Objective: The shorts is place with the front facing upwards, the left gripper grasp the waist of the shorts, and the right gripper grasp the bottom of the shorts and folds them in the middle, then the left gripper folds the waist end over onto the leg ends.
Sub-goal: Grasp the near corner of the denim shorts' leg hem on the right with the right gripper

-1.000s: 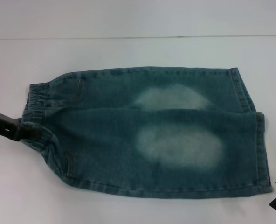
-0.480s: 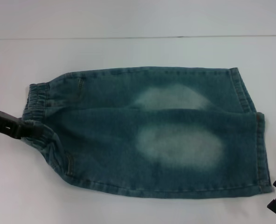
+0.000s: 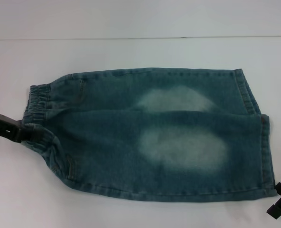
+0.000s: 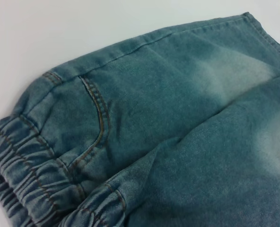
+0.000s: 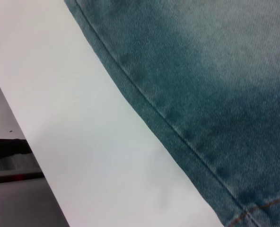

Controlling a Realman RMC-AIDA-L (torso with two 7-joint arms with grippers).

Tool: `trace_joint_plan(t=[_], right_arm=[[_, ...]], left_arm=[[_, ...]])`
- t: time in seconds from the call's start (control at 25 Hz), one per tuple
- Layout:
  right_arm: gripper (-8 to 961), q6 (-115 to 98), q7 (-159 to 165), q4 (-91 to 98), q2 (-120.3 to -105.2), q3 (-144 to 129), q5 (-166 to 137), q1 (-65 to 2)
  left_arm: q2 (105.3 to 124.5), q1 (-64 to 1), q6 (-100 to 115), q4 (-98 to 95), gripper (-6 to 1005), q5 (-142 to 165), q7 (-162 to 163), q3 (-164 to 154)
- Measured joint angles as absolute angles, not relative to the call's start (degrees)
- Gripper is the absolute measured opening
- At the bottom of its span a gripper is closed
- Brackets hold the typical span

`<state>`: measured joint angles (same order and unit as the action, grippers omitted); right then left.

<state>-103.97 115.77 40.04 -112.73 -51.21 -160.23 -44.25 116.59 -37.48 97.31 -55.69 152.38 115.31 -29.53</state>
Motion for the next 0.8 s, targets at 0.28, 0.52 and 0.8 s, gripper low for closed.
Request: trace_joint_plan(t=[0.28, 0.52, 0.8], right_arm=[[807, -103.65, 115.50, 40.05, -112.80, -50.40, -159.18, -44.42], [795, -102.72, 115.32, 40.23, -112.75, -50.36, -157.46, -44.40], [782, -101.76, 115.05, 40.69, -112.83, -50.36, -156.88, -44.42]], left_arm=[[116.67, -37.11, 97.28, -55.52, 28, 152.37, 115.10, -29.53], [116.89, -37.08, 97.19, -55.45, 28, 152.36, 114.92, -29.55], [116.89, -37.17, 97.26, -55.45, 28, 152.34, 115.08, -30.11]])
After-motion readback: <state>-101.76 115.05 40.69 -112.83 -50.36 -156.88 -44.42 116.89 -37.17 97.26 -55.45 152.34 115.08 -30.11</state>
